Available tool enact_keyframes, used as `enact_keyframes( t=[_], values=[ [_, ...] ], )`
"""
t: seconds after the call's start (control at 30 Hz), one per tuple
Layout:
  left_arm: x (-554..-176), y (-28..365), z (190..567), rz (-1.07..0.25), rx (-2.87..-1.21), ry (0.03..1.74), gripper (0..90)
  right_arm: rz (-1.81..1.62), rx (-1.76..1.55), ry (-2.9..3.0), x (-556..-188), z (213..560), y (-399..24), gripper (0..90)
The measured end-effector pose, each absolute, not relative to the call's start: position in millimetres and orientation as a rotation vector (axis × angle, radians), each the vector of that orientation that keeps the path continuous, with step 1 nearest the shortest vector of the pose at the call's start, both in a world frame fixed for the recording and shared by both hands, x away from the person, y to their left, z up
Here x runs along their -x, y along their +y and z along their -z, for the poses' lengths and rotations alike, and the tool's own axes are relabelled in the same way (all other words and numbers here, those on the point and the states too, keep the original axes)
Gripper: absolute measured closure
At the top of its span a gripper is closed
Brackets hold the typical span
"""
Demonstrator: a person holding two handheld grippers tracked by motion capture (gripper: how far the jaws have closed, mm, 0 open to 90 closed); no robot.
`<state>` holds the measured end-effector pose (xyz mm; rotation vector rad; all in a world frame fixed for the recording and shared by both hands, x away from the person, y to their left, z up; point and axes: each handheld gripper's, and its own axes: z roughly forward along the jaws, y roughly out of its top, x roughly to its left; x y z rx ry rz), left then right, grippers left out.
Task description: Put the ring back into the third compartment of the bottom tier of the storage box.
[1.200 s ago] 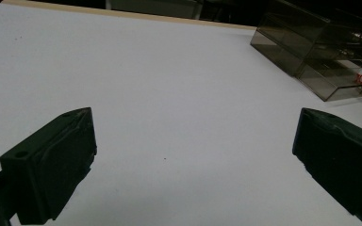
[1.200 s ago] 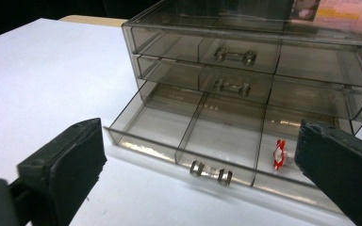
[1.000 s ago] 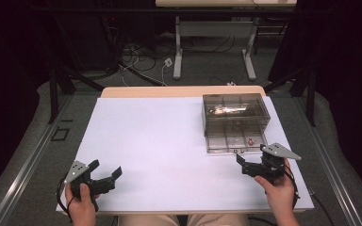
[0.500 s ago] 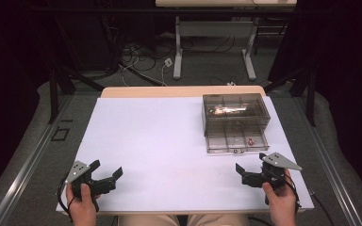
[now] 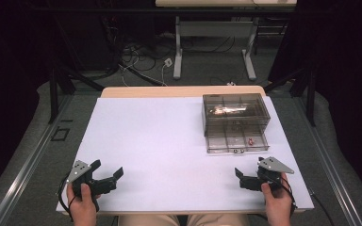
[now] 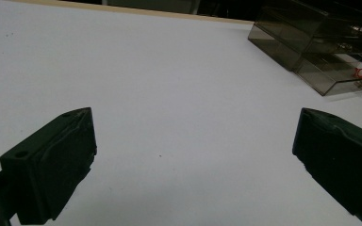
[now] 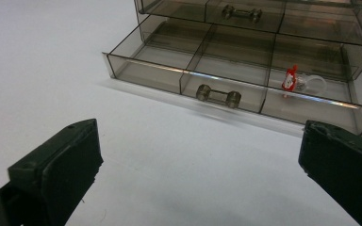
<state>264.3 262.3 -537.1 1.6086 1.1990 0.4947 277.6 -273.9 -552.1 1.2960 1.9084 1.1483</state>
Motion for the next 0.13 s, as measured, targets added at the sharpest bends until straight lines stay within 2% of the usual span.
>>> enact_keyframes(
  t=[0.13],
  values=[
    [-265.4, 260.6, 537.1, -0.499, -1.622, 1.188, 0.5, -1.148, -1.291, 1.902, -277.4, 554.5, -272.6, 0.0]
  ],
)
